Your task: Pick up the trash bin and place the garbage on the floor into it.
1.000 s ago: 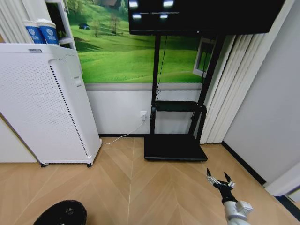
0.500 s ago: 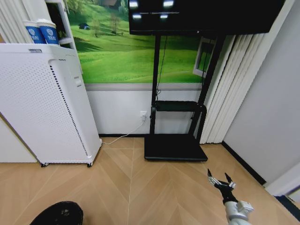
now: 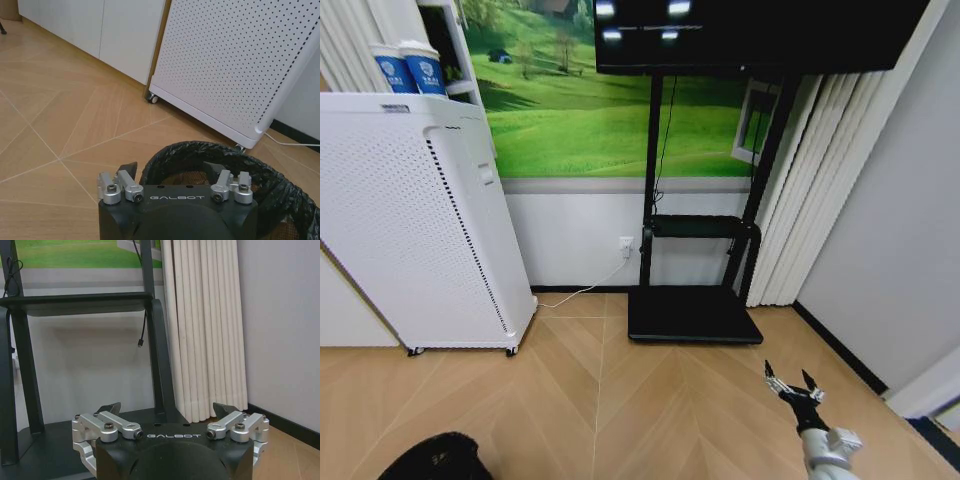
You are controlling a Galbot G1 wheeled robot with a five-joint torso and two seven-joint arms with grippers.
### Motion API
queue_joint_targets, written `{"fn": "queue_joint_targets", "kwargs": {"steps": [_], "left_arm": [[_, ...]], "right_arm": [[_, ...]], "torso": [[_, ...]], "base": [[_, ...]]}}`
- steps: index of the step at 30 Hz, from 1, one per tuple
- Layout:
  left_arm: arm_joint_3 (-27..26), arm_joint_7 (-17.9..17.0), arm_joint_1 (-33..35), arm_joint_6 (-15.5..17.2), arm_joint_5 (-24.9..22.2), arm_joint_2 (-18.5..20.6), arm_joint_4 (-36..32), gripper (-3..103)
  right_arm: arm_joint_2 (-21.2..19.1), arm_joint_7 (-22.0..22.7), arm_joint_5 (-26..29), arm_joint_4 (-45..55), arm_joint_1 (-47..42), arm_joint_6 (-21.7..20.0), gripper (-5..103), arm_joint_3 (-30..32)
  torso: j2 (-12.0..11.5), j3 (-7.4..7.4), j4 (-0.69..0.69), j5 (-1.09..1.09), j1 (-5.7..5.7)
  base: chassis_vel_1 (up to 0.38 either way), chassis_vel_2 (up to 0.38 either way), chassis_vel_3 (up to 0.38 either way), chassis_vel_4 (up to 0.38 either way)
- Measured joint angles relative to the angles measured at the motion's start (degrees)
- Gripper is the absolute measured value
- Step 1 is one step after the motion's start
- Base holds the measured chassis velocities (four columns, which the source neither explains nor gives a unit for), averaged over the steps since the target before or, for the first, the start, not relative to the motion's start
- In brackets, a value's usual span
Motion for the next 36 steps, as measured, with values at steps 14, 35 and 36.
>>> {"fn": "queue_joint_targets", "kwargs": {"steps": [14, 35, 36], "left_arm": [[-1.4, 19.1, 7.9, -4.4, 12.9, 0.4, -10.1, 100], [14.4, 3.8, -8.0, 1.7, 27.5, 9.9, -26.6, 100], [15.3, 3.6, -8.2, 1.7, 28.0, 9.8, -26.3, 100]], "right_arm": [[0.5, -0.8, -0.9, 1.9, -0.9, -1.0, 100, 0.4], [5.5, -3.6, -7.6, 35.1, -14.7, -11.4, 100, -3.3], [5.7, -3.6, -7.9, 35.9, -15.1, -11.7, 100, -3.5]], "torso": [[0.0, 0.0, 0.02, 0.02, 0.01], [0.0, 0.0, 0.01, -0.01, 0.0], [0.0, 0.01, 0.02, -0.01, 0.0]], "base": [[0.0, 0.0, 0.0, 0.0], [0.0, 0.0, 0.0, 0.0], [0.0, 0.0, 0.0, 0.0]]}}
